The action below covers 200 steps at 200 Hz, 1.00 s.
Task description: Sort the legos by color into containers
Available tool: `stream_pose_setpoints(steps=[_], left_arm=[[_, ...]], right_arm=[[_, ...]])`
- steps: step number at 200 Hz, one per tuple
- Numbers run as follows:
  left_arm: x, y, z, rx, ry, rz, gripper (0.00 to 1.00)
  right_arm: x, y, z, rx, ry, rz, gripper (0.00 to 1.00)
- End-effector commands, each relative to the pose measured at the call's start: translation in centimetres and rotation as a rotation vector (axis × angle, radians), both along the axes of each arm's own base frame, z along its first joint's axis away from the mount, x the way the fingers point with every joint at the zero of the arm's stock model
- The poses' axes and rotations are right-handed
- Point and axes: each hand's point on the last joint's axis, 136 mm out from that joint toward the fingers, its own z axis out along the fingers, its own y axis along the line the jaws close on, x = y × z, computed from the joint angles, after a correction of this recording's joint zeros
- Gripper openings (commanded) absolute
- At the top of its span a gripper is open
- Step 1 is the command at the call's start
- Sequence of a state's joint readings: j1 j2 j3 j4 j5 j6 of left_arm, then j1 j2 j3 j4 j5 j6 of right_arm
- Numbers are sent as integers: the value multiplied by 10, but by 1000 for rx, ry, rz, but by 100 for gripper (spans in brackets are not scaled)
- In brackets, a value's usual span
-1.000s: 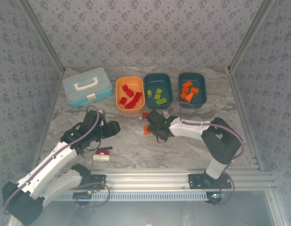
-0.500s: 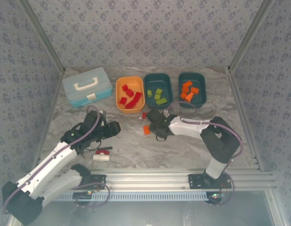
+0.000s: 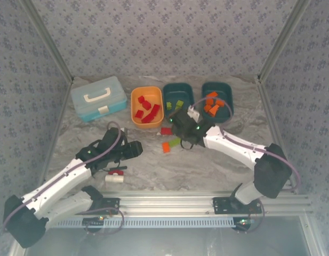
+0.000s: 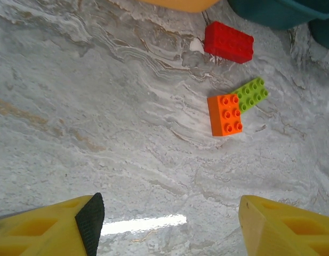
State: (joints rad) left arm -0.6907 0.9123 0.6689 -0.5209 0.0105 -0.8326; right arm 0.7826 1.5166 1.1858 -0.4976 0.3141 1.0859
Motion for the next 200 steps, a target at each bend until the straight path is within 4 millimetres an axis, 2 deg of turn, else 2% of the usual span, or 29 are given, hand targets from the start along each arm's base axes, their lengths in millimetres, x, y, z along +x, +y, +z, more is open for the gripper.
stream_pose_setpoints(steps=[1, 32, 50, 73, 97, 146, 200], left_arm=[[4, -8, 1, -28, -11, 15, 70], [4, -12, 0, -43, -2, 21, 69], [4, -12, 4, -46, -9, 24, 69], [6, -13, 9, -47, -19, 30, 69], [8, -14, 15, -48, -34, 32, 69], [12, -19, 15, -32, -29, 37, 69], [11, -12, 27, -13, -57, 51, 69]], right_arm=[[48, 1, 18, -64, -68, 62, 24], [118, 13, 9, -35, -78, 102, 22], [156, 13, -8, 3, -50, 104, 20], [193, 9, -24, 6, -39, 119, 20], [222, 6, -39, 19, -34, 140, 20], [260, 7, -60, 70, -14, 167, 22], [271, 9, -83, 62, 4, 166, 24]])
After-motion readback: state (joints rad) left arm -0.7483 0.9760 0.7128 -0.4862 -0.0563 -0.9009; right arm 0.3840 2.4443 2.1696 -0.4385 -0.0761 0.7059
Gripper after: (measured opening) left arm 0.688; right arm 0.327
